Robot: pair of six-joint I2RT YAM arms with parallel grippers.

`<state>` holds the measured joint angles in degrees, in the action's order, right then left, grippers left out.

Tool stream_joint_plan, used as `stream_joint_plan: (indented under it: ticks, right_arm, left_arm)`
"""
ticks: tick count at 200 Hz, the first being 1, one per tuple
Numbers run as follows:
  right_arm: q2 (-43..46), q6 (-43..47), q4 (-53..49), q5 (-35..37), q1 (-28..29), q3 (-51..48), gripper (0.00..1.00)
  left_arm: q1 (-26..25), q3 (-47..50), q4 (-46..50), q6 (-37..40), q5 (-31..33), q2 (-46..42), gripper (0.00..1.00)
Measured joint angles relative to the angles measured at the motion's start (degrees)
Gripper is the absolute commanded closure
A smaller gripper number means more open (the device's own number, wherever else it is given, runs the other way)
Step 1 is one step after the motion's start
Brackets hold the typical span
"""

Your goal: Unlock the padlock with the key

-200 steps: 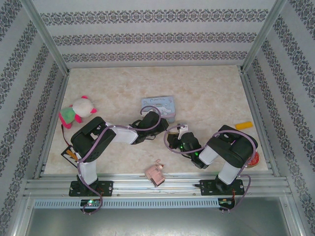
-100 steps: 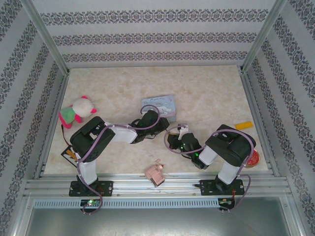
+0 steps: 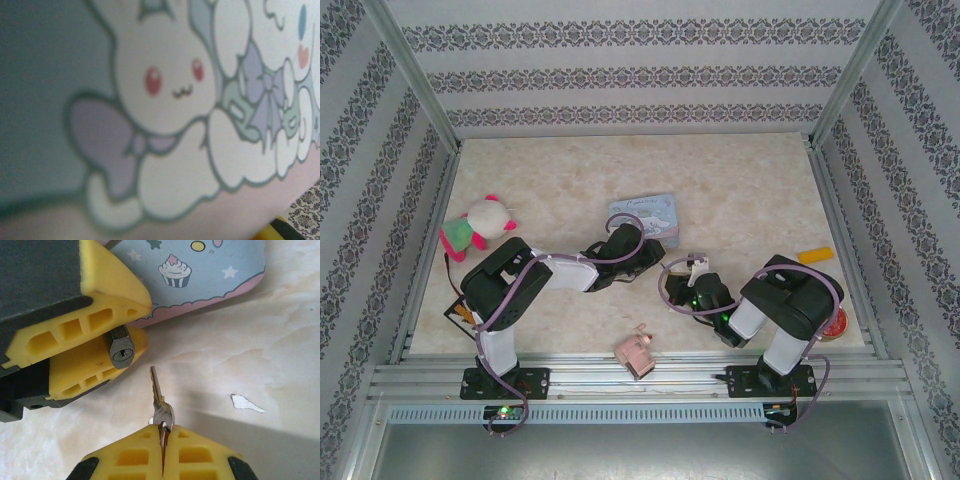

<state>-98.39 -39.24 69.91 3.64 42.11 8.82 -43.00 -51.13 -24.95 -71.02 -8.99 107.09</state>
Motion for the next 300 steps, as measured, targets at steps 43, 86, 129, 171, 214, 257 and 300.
stream_joint_plan:
  ticks: [43,86,129,171,214,257,300]
  right_arm:
    - [1.40,0.33,0.04,0.00,0.00,-0.22,1.00]
    - [1.62,0.50,0.02,0.00,0.00,-0.22,1.00]
    - [1.62,0.63,0.00,0.00,0.02,-0.09,1.00]
    - [1.62,0.70,-0.09,0.00,0.02,0.46,1.00]
    - [1.57,1.14,-0.70,0.00,0.02,0.79,1.00]
    - [1.60,1.99,-0.72,0.02,0.02,0.79,1.00]
    - [2.43,3.15,-1.49,1.33,0.72,0.79,1.00]
  left_arm:
    - [0.00,0.00,-0.02,-0.17,-0.02,0.00,0.95]
    - [0.00,0.00,-0.04,-0.20,-0.02,0.00,0.95]
    - [0.00,0.00,-0.07,-0.22,-0.02,0.00,0.95]
    - [0.00,0.00,-0.17,-0.46,-0.02,0.00,0.95]
    - [0.00,0.00,-0.24,-0.63,0.02,0.00,0.95]
    - [0.00,0.00,-0.26,-0.68,0.02,0.00,0.95]
    - [0.00,0.00,-0.46,-1.09,0.04,0.00,0.95]
